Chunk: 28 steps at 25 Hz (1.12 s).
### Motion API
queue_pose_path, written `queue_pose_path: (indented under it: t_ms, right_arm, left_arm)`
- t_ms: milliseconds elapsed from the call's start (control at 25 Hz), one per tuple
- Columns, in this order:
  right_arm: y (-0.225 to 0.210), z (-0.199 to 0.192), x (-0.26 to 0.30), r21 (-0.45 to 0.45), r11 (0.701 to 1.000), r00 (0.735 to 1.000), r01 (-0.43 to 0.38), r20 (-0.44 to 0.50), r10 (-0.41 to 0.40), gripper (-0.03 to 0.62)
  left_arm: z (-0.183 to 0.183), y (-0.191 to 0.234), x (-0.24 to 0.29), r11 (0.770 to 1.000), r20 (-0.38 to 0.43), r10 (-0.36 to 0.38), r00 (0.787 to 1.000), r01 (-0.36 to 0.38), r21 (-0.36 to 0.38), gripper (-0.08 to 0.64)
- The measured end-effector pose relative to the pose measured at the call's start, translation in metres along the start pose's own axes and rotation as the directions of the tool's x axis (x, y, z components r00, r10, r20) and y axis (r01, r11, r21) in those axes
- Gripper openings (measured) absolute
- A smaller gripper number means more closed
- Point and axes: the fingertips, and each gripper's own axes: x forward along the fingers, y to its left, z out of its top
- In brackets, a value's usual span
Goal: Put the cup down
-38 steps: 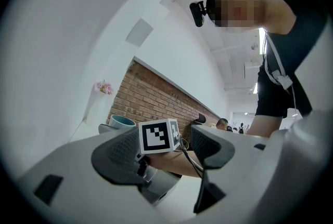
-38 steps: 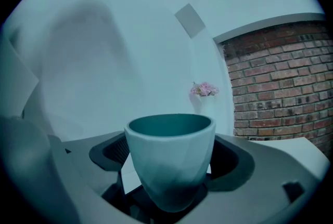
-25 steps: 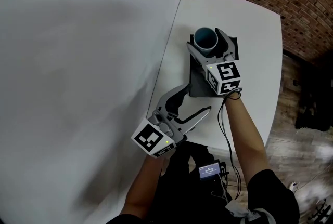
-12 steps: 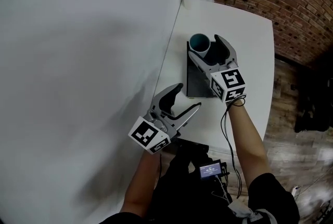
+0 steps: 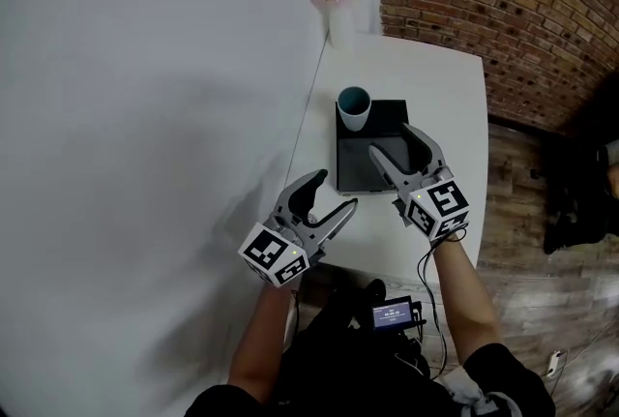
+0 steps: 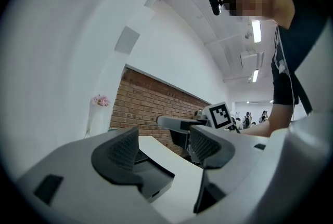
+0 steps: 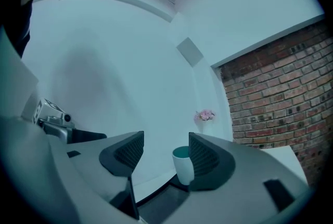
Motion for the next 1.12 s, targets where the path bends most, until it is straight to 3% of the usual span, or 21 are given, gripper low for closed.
queue_pose_path:
  t_ms: [240, 440, 800, 1120]
  right_arm:
    - [0.010, 0.021, -0.049, -0.018, 0.999, 0.998, 0.052, 0.021, -0.051, 0.151]
    - [0.013, 0.033, -0.076, -0.004, 0.997, 0.996, 0.078, 0.035, -0.077, 0.072]
    - [0.025, 0.033, -0.116, 0.080, 0.996, 0.999, 0.037, -0.013, -0.036, 0.023]
    - [0.034, 0.023, -0.133, 0.100, 0.995, 0.999, 0.025, -0.036, -0.022, 0.012]
  left_arm:
    - [0.007, -0.019, 0.006, 0.998, -0.024, -0.052, 0.998, 0.052, 0.029, 0.302]
    - [0.013, -0.027, 0.012, 0.995, -0.025, -0.090, 0.996, 0.091, 0.045, 0.302]
    - [0.024, -0.046, 0.013, 0.989, -0.034, -0.132, 0.991, 0.134, 0.064, 0.301]
    - [0.024, -0.057, 0.011, 0.988, -0.029, -0.142, 0.989, 0.144, 0.061, 0.290]
